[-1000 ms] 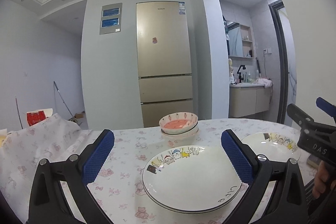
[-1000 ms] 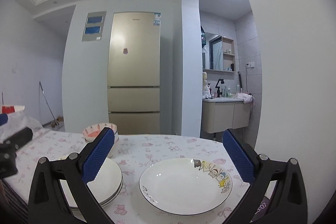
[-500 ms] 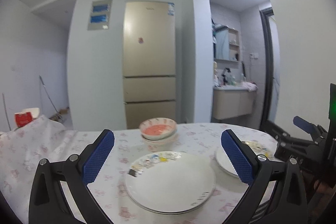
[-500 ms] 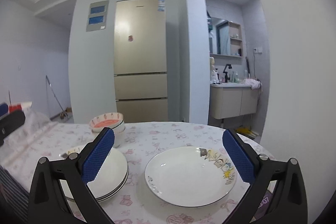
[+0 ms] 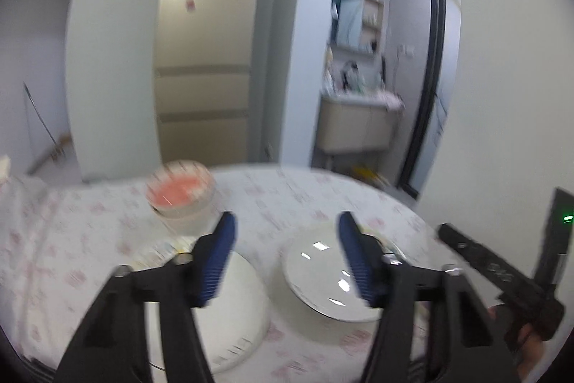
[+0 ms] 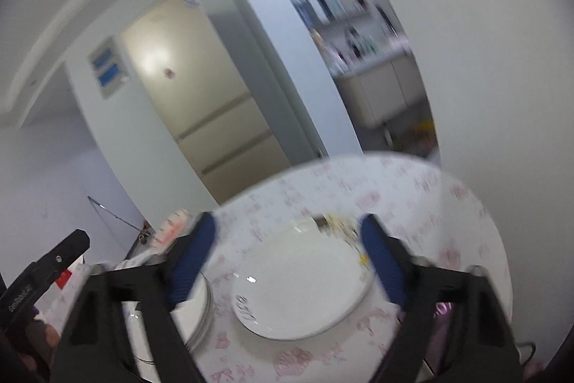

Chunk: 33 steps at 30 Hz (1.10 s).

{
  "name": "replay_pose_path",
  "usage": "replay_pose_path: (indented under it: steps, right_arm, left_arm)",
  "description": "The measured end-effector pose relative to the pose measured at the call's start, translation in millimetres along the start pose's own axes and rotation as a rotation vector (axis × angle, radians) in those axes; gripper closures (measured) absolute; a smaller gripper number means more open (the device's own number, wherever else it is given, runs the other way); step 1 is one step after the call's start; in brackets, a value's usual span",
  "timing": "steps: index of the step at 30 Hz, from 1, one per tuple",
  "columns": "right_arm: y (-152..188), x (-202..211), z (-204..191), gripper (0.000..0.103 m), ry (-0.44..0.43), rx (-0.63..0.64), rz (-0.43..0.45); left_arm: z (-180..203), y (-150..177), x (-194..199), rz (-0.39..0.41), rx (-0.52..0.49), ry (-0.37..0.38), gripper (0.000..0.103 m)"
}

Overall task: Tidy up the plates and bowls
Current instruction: 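Close the left gripper on the deep plate rim while the right gripper grips it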

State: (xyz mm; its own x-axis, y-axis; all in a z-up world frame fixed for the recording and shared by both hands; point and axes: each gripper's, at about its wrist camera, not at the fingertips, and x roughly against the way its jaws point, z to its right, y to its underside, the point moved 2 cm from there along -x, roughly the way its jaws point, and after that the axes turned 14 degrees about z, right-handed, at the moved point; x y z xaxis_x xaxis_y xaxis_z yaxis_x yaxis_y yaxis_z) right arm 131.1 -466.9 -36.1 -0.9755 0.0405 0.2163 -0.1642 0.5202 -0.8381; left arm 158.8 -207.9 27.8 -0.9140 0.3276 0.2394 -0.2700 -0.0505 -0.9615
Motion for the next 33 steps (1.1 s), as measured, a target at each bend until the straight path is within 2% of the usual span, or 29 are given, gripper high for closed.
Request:
replay_pose_path:
  steps: [2,4,6,7,8,10,11,14,18,21,29,31,33]
  right_arm:
    - [4.4,-15.2,14.1,0.052,-0.007,-0.061,-0.082]
    - [12.9,-26.0,27.1,0.056,-0.003,-0.107,-0.148]
    - [20.6,-36.9,35.8,0.057,0.004,-0.129,-0.198]
    - [25.9,-39.4,40.3,0.058,0.017,-0.142,-0.214]
    - [29.3,-42.9,45.6,0.058,0.039,-0.166,-0.225]
    - [35.6,-45.8,60.8,0.058,0.127,-0.236,-0.215]
    - [39.4,-46.7,63.8,0.058,0.141,-0.255,-0.213]
    - [48.4,-54.7,63.4,0.06,0.117,-0.253,-0.255]
    - [56.8,-64.7,62.6,0.063,0.153,-0.23,-0.303]
    - [65.2,-70.9,69.6,0.072,0.165,-0.28,-0.338]
    - [72.4,-74.5,71.6,0.087,0.163,-0.283,-0.353]
    - [75.8,-77.0,72.3,0.09,0.172,-0.279,-0.357]
    - [76.0,-74.9,69.6,0.09,0.178,-0.257,-0.342]
  left_arm:
    - [5.1,9.5,-13.0,-0.073,0.032,0.001,0.048]
    - [10.4,23.5,-25.9,-0.148,0.048,0.002,0.048]
    - [14.5,38.1,-39.8,-0.224,0.066,0.004,0.056]
    - [15.9,44.2,-45.9,-0.255,0.078,0.011,0.071]
    - [18.1,54.2,-54.7,-0.307,0.102,0.023,0.073]
    - [22.5,71.2,-67.3,-0.363,0.149,0.025,0.073]
    - [24.8,76.6,-72.8,-0.38,0.162,0.022,0.073]
    - [27.7,87.1,-83.9,-0.402,0.165,-0.007,0.073]
    - [20.4,98.1,-96.5,-0.447,0.22,-0.051,0.073]
    - [16.0,104.4,-101.5,-0.464,0.24,-0.062,0.073]
    - [2.5,118.9,-114.7,-0.507,0.312,-0.079,0.073]
    - [4.5,123.4,-119.0,-0.524,0.312,-0.066,0.081]
    - [7.7,125.9,-122.4,-0.536,0.297,-0.075,0.082]
